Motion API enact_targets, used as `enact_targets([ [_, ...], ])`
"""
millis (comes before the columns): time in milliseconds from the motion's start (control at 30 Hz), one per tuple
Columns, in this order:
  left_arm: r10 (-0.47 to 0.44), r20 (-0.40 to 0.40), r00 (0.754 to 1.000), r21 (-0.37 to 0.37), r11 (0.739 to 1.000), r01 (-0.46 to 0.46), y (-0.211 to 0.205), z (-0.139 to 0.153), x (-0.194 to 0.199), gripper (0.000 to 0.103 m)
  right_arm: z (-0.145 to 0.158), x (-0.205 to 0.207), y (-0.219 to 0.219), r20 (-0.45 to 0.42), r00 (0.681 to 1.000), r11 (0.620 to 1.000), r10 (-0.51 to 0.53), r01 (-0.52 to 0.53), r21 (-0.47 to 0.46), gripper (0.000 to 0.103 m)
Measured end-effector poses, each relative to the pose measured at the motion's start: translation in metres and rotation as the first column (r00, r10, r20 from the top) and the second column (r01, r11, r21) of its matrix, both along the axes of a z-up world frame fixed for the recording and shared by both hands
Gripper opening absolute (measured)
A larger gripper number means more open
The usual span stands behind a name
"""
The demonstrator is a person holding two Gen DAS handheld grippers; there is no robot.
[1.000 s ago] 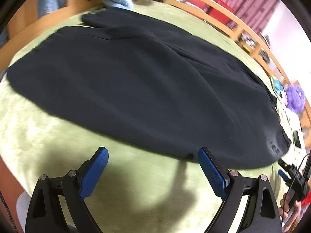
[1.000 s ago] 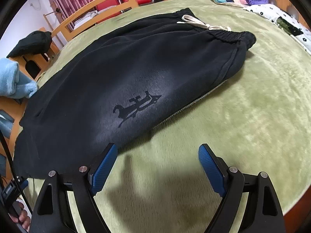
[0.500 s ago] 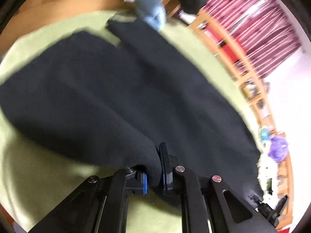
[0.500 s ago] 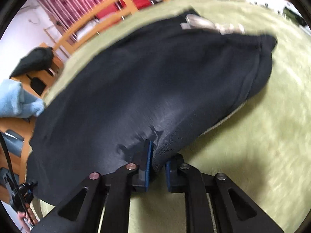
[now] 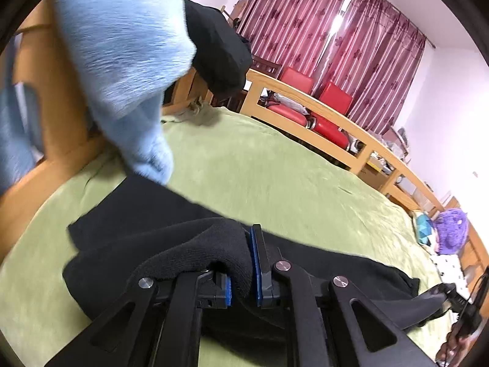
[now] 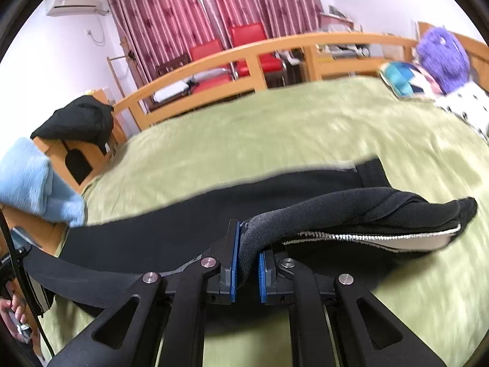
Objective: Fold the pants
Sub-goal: 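Grasp the pants edge with both grippers and flip the pants over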
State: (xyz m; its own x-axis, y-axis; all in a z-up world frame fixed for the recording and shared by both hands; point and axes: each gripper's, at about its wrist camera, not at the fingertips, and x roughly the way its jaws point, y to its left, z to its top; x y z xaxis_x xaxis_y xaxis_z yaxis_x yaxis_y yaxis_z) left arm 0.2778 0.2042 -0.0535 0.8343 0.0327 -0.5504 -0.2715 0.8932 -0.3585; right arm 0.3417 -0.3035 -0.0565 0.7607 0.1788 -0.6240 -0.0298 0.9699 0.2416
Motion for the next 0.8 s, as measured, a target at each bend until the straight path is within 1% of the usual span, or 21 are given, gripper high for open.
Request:
enact_targets([
  [67, 0.001, 0.001, 1.0, 0.019, 1.0, -0.001, -0.002, -0.005, 0.023, 0.01, 0.003, 0.025, 0.002, 0.02, 1.0, 1.0, 0.002, -0.002, -0.002, 0.01],
  [100, 0.003, -0.009, 1.0, 0.026, 1.0, -0.003, -0.002, -0.014, 0.04, 0.01, -0.001, 0.045, 0.008, 0.021, 1.0, 1.0, 0.001, 0.0, -0.007, 0.01],
  [133, 0.006, -0.017, 1.0, 0.027, 1.0, -0.006, -0.003, -0.017, 0.047, 0.01, -0.007, 0.052, 0.009, 0.018, 1.0, 1.0, 0.001, -0.001, -0.011, 0.01],
  [167, 0.007, -0.032, 0.999, 0.027, 1.0, -0.006, -0.002, -0.027, 0.061, 0.01, -0.019, 0.069, 0.014, 0.005, 1.0, 1.0, 0.005, -0.005, -0.015, 0.01],
  [267, 0.014, -0.071, 0.997, 0.03, 0.999, -0.012, -0.006, -0.05, 0.086, 0.011, -0.054, 0.093, 0.016, -0.036, 0.999, 1.0, 0.002, -0.003, -0.01, 0.01],
  [300, 0.016, -0.085, 0.996, 0.033, 0.999, -0.014, -0.008, -0.056, 0.089, 0.014, -0.063, 0.098, 0.015, -0.053, 0.999, 1.0, -0.002, 0.002, -0.009, 0.01],
  [333, 0.021, -0.102, 0.995, 0.035, 0.999, -0.017, -0.01, -0.064, 0.089, 0.015, -0.075, 0.102, 0.015, -0.078, 0.997, 1.0, -0.007, 0.007, -0.009, 0.01],
  [367, 0.029, -0.134, 0.991, 0.048, 0.999, -0.023, -0.013, -0.07, 0.093, 0.024, -0.086, 0.107, 0.017, -0.105, 0.994, 1.0, -0.008, 0.008, -0.002, 0.013],
  [400, 0.031, -0.156, 0.987, 0.061, 0.998, -0.022, -0.016, -0.074, 0.094, 0.037, -0.096, 0.106, 0.016, -0.121, 0.993, 1.0, -0.008, 0.008, -0.001, 0.017],
  [433, 0.029, -0.171, 0.985, 0.077, 0.997, -0.016, -0.018, -0.077, 0.094, 0.046, -0.101, 0.105, 0.016, -0.13, 0.991, 1.0, -0.008, 0.008, -0.003, 0.025],
  [467, 0.026, -0.173, 0.985, 0.087, 0.996, -0.011, -0.021, -0.077, 0.091, 0.062, -0.106, 0.102, 0.017, -0.149, 0.989, 1.0, -0.005, 0.004, -0.009, 0.042],
  [500, 0.022, -0.164, 0.986, 0.093, 0.996, -0.006, -0.023, -0.075, 0.085, 0.072, -0.107, 0.099, 0.016, -0.151, 0.988, 1.0, -0.001, -0.001, -0.014, 0.05],
  [533, 0.022, -0.153, 0.988, 0.102, 0.995, -0.006, -0.025, -0.07, 0.074, 0.074, -0.106, 0.092, 0.014, -0.143, 0.99, 1.0, 0.0, -0.002, -0.018, 0.058],
  [600, 0.019, -0.151, 0.988, 0.118, 0.993, -0.001, -0.028, -0.063, 0.056, 0.079, -0.098, 0.071, 0.01, -0.131, 0.991, 0.999, -0.002, -0.002, -0.033, 0.059],
  [633, 0.016, -0.161, 0.987, 0.119, 0.993, 0.003, -0.03, -0.061, 0.044, 0.083, -0.095, 0.062, 0.008, -0.134, 0.991, 0.999, 0.003, -0.008, -0.04, 0.061],
  [667, 0.007, -0.167, 0.986, 0.112, 0.994, 0.012, -0.031, -0.061, 0.037, 0.083, -0.092, 0.051, 0.004, -0.138, 0.99, 0.999, 0.005, -0.012, -0.051, 0.064],
  [700, -0.015, -0.175, 0.985, 0.096, 0.995, 0.032, -0.034, -0.064, 0.025, 0.083, -0.09, 0.035, 0.0, -0.14, 0.99, 0.998, -0.003, -0.007, -0.07, 0.066],
  [767, -0.027, -0.203, 0.979, 0.061, 0.997, 0.04, -0.04, -0.075, 0.004, 0.083, -0.094, 0.008, -0.011, -0.156, 0.988, 0.994, -0.018, 0.002, -0.105, 0.074],
  [800, -0.035, -0.221, 0.975, 0.029, 0.999, 0.042, -0.041, -0.085, -0.005, 0.083, -0.097, -0.001, -0.016, -0.169, 0.985, 0.993, -0.03, 0.009, -0.121, 0.074],
])
